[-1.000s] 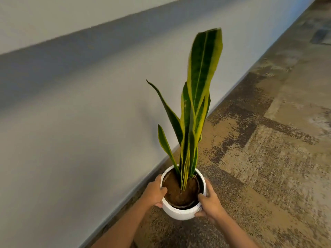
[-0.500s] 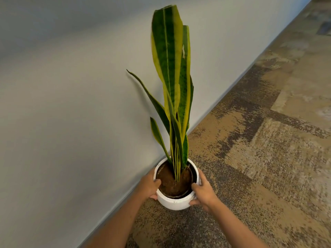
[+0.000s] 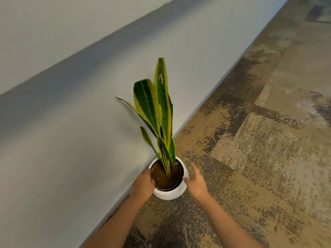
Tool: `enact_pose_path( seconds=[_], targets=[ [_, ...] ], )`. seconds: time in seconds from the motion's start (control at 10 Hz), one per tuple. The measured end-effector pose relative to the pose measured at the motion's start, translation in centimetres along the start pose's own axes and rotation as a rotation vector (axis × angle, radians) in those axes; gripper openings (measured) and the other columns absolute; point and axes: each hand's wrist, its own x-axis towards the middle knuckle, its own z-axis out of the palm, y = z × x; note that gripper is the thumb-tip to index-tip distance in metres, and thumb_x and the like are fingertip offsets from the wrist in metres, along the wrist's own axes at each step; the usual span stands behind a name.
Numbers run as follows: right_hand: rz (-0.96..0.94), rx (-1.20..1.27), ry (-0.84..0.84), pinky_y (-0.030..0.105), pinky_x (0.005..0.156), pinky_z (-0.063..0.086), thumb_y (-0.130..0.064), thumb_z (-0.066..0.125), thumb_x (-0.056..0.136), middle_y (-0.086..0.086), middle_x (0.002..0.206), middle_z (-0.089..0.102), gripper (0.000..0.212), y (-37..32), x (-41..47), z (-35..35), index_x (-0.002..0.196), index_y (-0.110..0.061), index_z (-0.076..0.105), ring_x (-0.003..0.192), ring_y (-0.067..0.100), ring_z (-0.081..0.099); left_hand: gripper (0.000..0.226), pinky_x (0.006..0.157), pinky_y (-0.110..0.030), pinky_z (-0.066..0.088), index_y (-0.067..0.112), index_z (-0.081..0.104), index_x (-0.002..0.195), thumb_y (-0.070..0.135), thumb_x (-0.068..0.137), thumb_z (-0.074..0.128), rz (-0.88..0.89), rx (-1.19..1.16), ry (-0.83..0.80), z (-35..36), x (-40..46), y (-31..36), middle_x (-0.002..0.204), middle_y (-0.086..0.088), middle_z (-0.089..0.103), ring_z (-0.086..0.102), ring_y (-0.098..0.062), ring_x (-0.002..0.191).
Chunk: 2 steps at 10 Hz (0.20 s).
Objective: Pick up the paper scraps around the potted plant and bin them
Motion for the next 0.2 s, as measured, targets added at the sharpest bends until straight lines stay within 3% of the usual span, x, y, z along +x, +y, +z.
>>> enact_pose_path(
  seconds=[0.1, 0.2],
  targets=[
    [-0.038, -0.135, 0.112, 0.042, 0.101, 0.047, -0.018, 0.054, 0.095, 0.009, 0.140, 0.047, 0.055, -3.7, -4.9, -3.8, 0.145, -0.017, 0.034, 0.124, 0.025, 0.051, 0.044, 0.087, -0.036, 0.052, 0.018, 0.045, 0.139, 0.017, 0.095, 0.039, 0.057, 0.046, 0.017, -2.2, -4.3, 4.5, 0.124, -0.008, 0.063, 0.062, -0.024, 0.109],
    [-0.156, -0.336, 0.214, 0.031, 0.098, 0.046, -0.016, 0.051, 0.096, 0.004, 0.131, 0.052, 0.043, -7.1, -11.0, -8.4, 0.138, -0.017, 0.043, 0.114, 0.016, 0.054, 0.042, 0.091, -0.033, 0.051, 0.022, 0.049, 0.135, 0.018, 0.095, 0.040, 0.199, 0.027, 0.044, -4.8, -9.8, 10.2, 0.131, 0.002, 0.059, 0.058, -0.015, 0.116]
  ],
)
